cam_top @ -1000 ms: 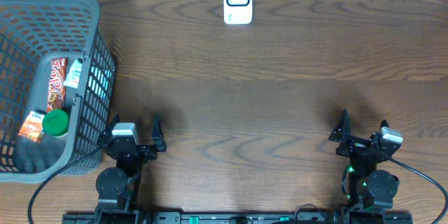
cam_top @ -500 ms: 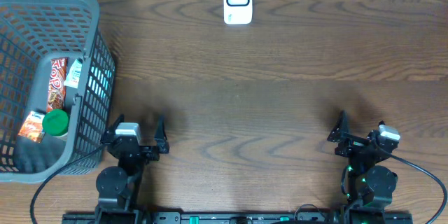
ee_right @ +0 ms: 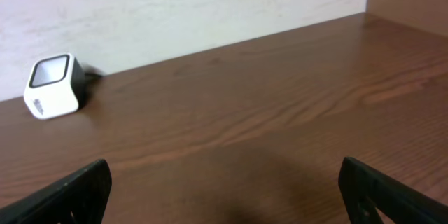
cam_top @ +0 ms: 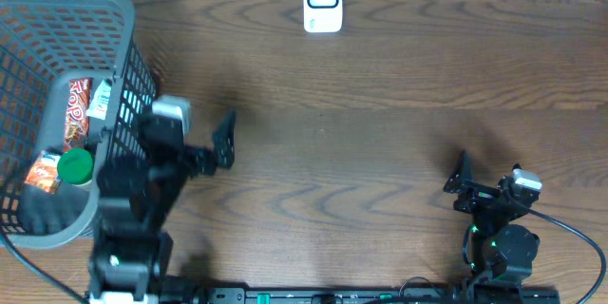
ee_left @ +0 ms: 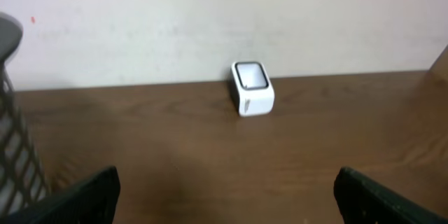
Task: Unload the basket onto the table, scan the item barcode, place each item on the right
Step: 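Reach the left gripper into the basket and grasp the green-lidded can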
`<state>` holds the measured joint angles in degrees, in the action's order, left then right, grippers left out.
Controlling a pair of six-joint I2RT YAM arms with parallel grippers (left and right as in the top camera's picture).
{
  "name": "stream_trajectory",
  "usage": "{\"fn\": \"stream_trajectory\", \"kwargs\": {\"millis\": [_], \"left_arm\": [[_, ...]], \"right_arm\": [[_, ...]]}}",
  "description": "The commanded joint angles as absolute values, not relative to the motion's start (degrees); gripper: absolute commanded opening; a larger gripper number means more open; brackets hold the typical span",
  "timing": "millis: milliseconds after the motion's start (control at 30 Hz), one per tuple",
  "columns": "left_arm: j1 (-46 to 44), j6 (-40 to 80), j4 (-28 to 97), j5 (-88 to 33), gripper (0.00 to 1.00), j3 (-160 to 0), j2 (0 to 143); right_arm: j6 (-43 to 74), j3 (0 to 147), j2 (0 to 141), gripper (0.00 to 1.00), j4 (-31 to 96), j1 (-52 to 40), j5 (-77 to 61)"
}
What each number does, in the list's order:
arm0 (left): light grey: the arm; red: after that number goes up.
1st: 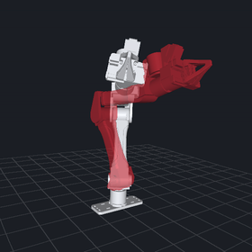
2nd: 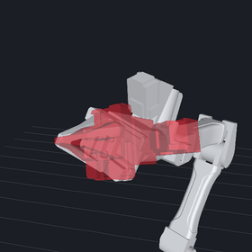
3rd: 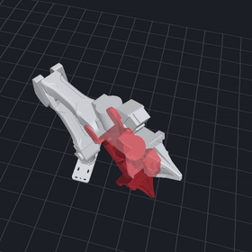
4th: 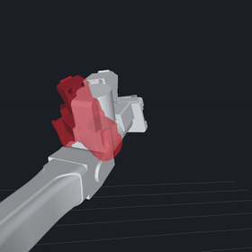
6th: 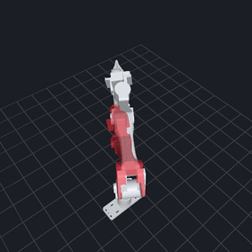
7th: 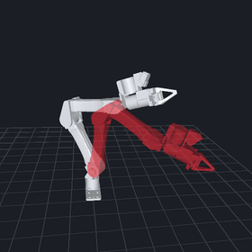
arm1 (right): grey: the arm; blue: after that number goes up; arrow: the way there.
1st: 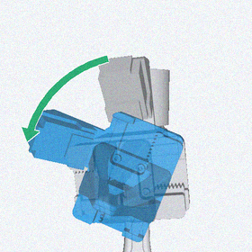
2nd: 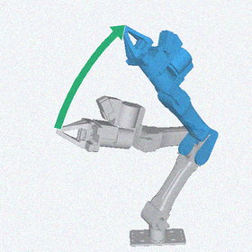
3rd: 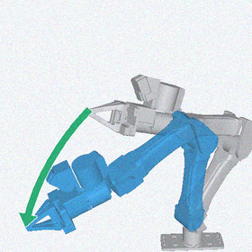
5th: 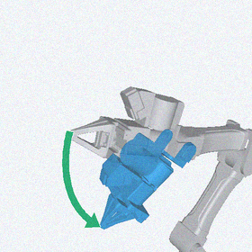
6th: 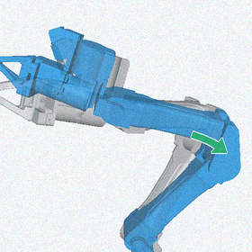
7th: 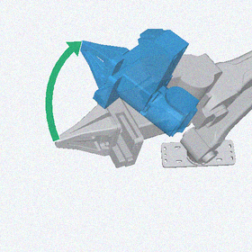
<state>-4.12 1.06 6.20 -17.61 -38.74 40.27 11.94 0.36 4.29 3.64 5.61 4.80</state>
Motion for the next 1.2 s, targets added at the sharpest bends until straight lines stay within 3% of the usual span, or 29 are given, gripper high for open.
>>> {"fn": "stream_trajectory", "kwargs": {"millis": [0, 567, 800, 1167], "left_arm": [[-4.1, 0.1, 9.0, -20.7, 0.98, -49.9, 47.1], [-3.6, -1.7, 11.0, -18.6, 0.98, -57.3, 50.7], [-1.6, -3.0, 26.9, -16.8, 0.98, -74.9, 52.2], [-0.9, -2.7, 45.0, 13.7, 0.98, -95.3, 62.1]], "right_arm": [[11.3, 0.3, 4.1, 0.99, 3.9, 5.9, 4.8], [11.3, 0.3, 4.1, 0.99, 3.9, 5.9, 4.8], [11.3, 0.3, 4.1, 0.99, 3.9, 5.9, 4.8], [11.3, 0.3, 4.1, 0.99, 3.9, 5.9, 4.8]]}}
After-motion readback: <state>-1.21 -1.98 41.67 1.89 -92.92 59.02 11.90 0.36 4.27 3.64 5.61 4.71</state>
